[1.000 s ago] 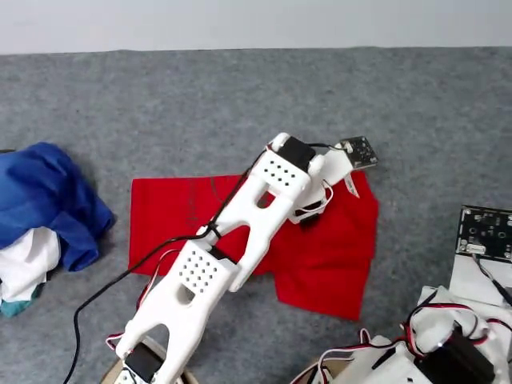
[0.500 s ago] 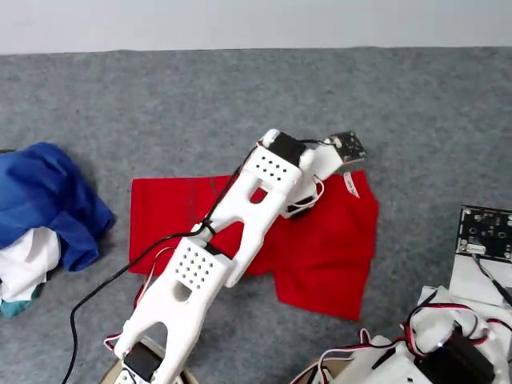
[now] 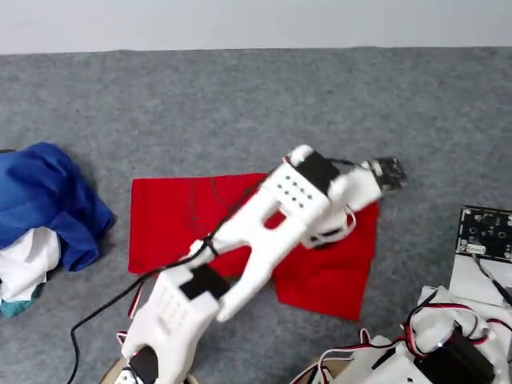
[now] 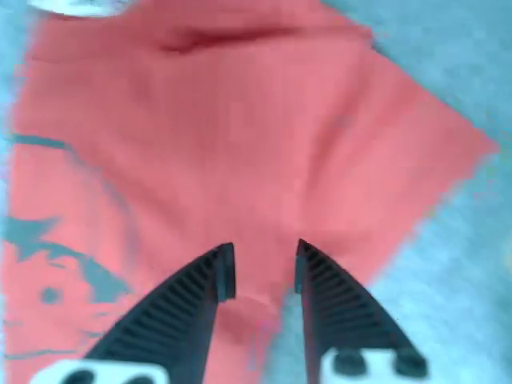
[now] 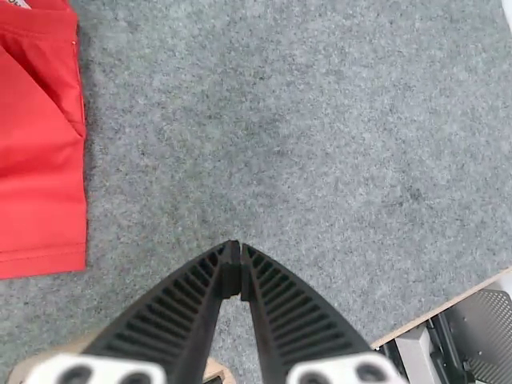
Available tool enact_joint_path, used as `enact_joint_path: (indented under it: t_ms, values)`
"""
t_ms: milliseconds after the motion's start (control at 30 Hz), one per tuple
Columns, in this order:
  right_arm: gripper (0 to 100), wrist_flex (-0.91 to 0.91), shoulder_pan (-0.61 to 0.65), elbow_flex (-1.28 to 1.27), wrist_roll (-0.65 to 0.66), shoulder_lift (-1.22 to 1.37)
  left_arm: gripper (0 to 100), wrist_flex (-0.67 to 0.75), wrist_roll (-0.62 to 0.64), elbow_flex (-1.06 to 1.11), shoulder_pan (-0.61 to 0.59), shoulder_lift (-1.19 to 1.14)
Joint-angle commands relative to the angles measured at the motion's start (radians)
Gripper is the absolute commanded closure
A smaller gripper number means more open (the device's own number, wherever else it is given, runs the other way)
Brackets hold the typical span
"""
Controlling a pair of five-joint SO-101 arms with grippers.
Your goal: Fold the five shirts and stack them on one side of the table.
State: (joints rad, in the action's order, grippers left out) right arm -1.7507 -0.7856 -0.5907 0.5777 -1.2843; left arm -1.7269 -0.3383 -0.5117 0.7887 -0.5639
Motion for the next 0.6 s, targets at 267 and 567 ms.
enact_joint_path:
  t_ms: [267, 567]
  values:
    - [98.8, -0.039, -0.012, 0.005, -0.011, -0.002, 87, 0.092, 0.021, 0.306, 0.189, 0.1]
    - [98.8, -0.039, -0.012, 0.005, -0.008, -0.002, 84, 0.218, 0.026, 0.32, 0.244, 0.091]
